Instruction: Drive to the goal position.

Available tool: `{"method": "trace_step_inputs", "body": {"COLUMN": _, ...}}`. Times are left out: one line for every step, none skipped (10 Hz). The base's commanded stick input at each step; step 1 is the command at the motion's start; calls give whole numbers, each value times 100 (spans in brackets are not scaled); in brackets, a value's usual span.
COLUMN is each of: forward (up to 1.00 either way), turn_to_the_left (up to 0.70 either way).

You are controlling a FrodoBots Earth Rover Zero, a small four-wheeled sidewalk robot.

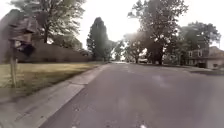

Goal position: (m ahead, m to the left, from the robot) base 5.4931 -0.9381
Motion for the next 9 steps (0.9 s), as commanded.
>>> {"method": "trace_step_inputs", "body": {"forward": 100, "turn_to_the_left": 0}}
{"method": "trace_step_inputs", "body": {"forward": 100, "turn_to_the_left": 0}}
{"method": "trace_step_inputs", "body": {"forward": 100, "turn_to_the_left": 0}}
{"method": "trace_step_inputs", "body": {"forward": 100, "turn_to_the_left": 0}}
{"method": "trace_step_inputs", "body": {"forward": 100, "turn_to_the_left": 0}}
{"method": "trace_step_inputs", "body": {"forward": 100, "turn_to_the_left": 0}}
{"method": "trace_step_inputs", "body": {"forward": 100, "turn_to_the_left": 0}}
{"method": "trace_step_inputs", "body": {"forward": 100, "turn_to_the_left": 0}}
{"method": "trace_step_inputs", "body": {"forward": 100, "turn_to_the_left": 0}}
